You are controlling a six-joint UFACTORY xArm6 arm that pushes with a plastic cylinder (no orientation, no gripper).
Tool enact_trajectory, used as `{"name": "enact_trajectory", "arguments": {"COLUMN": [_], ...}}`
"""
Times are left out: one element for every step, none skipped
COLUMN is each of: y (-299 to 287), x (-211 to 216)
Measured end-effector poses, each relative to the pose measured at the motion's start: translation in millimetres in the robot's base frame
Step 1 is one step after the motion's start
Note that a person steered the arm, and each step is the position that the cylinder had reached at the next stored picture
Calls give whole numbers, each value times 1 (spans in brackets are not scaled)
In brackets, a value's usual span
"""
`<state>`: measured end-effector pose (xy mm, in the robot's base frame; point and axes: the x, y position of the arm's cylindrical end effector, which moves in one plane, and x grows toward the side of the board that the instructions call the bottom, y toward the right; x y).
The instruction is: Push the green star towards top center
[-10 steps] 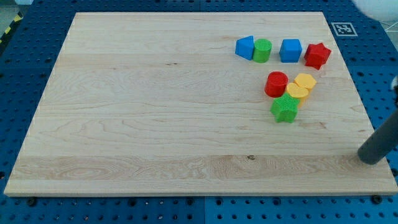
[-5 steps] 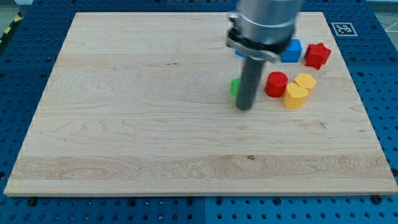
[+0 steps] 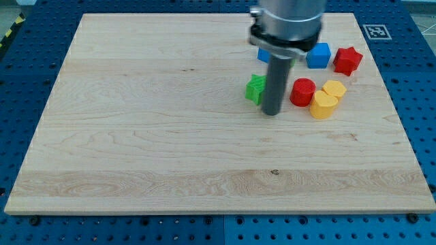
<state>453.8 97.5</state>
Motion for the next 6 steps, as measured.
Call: {"name": "enact_trajectory", "arguments": {"y": [-10,-51,-63,-66,-85,-122], "x": [-27,-66,-82,-54,-27,-37]}}
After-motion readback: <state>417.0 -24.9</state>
